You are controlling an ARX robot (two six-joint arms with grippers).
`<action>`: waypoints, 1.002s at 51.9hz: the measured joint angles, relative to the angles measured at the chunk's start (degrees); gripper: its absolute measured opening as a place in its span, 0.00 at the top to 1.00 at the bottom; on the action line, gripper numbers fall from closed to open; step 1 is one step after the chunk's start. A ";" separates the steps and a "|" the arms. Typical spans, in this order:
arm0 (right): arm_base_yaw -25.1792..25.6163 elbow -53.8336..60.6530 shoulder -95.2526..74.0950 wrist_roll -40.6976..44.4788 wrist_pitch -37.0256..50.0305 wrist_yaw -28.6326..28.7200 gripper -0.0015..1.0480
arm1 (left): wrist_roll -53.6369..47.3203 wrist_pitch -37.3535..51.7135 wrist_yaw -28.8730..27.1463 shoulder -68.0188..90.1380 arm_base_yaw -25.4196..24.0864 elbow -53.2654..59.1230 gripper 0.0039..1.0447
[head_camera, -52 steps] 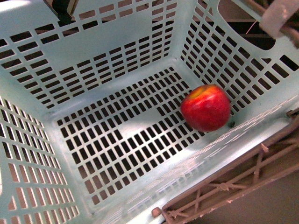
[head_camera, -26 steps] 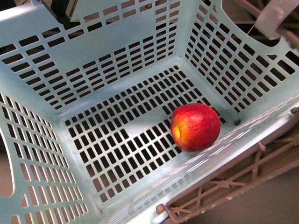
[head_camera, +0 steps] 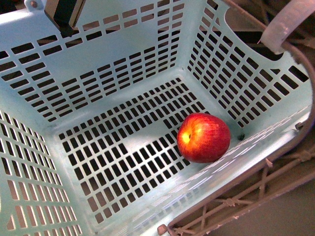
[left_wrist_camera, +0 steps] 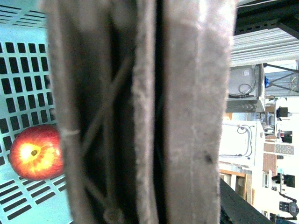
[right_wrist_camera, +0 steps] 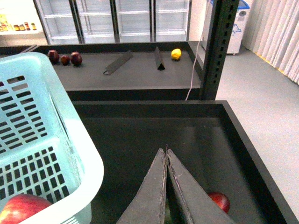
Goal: Pick apple with right arm and hold basket with left
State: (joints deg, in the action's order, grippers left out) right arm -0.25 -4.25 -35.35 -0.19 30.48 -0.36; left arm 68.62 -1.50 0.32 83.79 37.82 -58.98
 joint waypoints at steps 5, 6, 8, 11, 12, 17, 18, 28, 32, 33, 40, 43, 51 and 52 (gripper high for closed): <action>0.02 0.63 2.27 0.02 -1.51 0.24 0.98 | 0.00 0.00 0.11 0.00 0.02 0.00 0.74; 0.02 0.81 2.84 0.00 -1.90 0.24 0.98 | 0.02 0.00 0.13 0.00 0.02 0.00 0.74; 0.04 1.09 3.72 0.00 -2.51 0.24 0.98 | 0.02 0.00 0.13 0.00 0.02 0.00 0.74; 0.04 1.42 4.83 0.00 -3.39 0.24 0.98 | 0.02 0.00 0.13 0.00 0.02 0.00 0.74; 0.04 1.57 5.38 0.00 -3.78 0.24 0.98 | 0.00 0.00 0.09 0.00 0.02 0.00 0.74; 0.07 2.78 7.72 0.00 -4.46 0.24 0.98 | -0.04 0.00 -0.15 0.00 0.00 0.00 0.74; 0.04 3.23 8.04 0.02 -3.89 0.24 0.98 | -0.04 0.00 -0.15 0.00 0.00 0.00 0.74; 0.07 3.26 12.11 0.00 -7.37 0.31 0.98 | 0.02 0.00 0.07 0.00 0.02 0.00 0.74; 0.07 3.26 14.78 0.00 -9.88 0.28 0.98 | -0.02 0.00 0.00 0.00 0.02 0.00 0.74; 0.07 3.26 15.17 0.00 -10.29 0.28 0.98 | -0.02 0.00 0.00 0.00 0.02 0.00 0.74; 0.07 3.26 18.21 0.00 -13.29 0.28 0.98 | 0.00 0.00 0.07 0.00 0.00 0.00 0.74; 0.07 3.26 19.58 0.00 -14.67 0.28 0.98 | 0.00 0.00 0.04 0.00 0.02 0.00 0.74; 0.07 3.26 22.36 0.02 -17.46 0.28 0.98 | 0.00 0.00 0.02 0.00 0.02 0.00 0.74; 0.07 3.26 22.67 0.00 -17.75 0.28 0.98 | 0.00 0.00 0.02 0.00 0.00 0.00 0.74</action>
State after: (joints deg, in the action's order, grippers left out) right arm -0.19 -0.99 -12.69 -0.19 12.73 -0.08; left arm 68.62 -1.50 0.34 83.79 37.82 -58.98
